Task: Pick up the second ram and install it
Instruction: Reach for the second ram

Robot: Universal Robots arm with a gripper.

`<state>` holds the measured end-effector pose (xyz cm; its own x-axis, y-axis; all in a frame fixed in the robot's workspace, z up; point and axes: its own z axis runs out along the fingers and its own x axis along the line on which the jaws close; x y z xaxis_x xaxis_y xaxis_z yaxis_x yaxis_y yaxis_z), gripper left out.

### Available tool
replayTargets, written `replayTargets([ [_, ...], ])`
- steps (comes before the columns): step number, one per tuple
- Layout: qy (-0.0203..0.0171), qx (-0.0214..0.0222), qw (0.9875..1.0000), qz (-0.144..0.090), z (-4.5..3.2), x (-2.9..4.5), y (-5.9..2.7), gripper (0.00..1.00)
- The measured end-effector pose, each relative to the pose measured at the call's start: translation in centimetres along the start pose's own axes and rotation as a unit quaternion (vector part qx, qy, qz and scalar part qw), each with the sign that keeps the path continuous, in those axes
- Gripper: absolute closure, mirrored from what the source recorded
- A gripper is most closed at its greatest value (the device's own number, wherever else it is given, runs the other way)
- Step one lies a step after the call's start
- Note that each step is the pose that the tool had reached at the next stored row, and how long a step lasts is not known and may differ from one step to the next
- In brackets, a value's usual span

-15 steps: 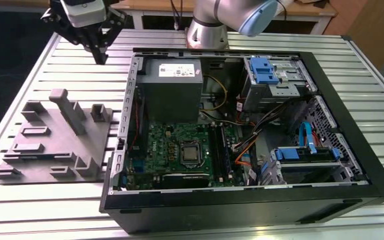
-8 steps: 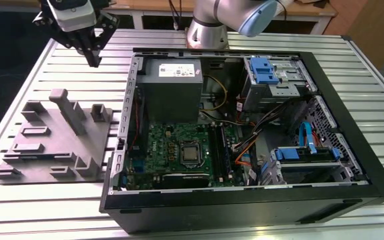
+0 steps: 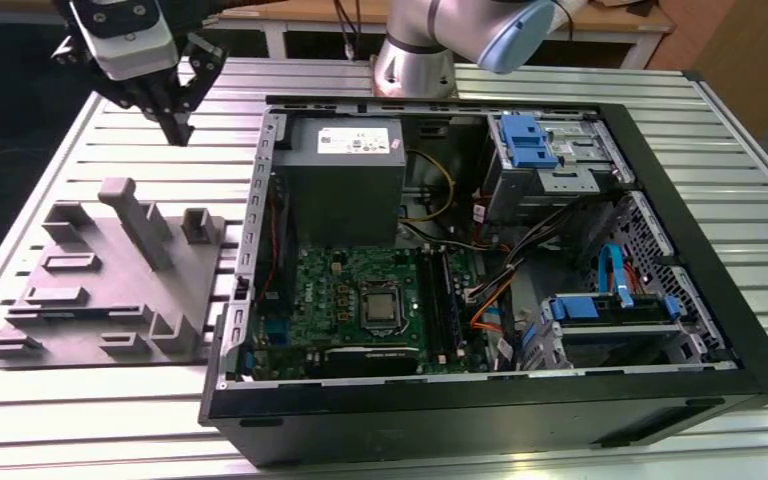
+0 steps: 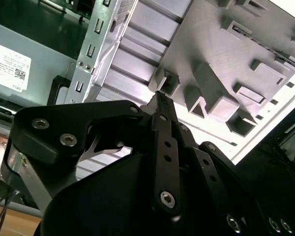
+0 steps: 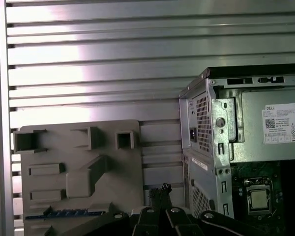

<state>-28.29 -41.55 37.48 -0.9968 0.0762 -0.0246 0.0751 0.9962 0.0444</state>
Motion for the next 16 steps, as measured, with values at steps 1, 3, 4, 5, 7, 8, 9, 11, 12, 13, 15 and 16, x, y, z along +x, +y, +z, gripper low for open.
replayTargets([
  [1,0.0,0.0,1.0,0.0,0.06,0.09,-0.19,0.9],
  [3,0.0001,0.0,1.0,0.0,0.18,0.27,-0.55,0.9],
  [4,0.0,0.0,1.0,0.0,0.26,0.36,-0.76,0.9],
  [5,0.0,0.0,1.0,0.0,0.32,0.45,-0.94,0.9],
  [7,0.0,0.0,1.0,0.0,0.44,0.64,-1.3,0.9],
  [8,0.0,0.0,1.0,0.0,0.5,0.75,-1.5,0.9],
  [9,0.0,0.0,1.0,0.0,0.56,0.85,-1.69,0.9],
  [11,0.0,0.0,1.0,0.0,0.71,1.08,-2.04,0.9],
  [12,0.0,0.0,1.0,0.0,0.79,1.2,-2.19,0.9],
  [13,0.0,0.0,1.0,0.0,0.86,1.32,-2.34,0.9],
  [15,0.0,0.0,1.0,0.0,1.0,1.55,-2.62,0.9],
  [16,0.0,0.0,1.0,0.0,1.07,1.68,-2.74,0.9],
])
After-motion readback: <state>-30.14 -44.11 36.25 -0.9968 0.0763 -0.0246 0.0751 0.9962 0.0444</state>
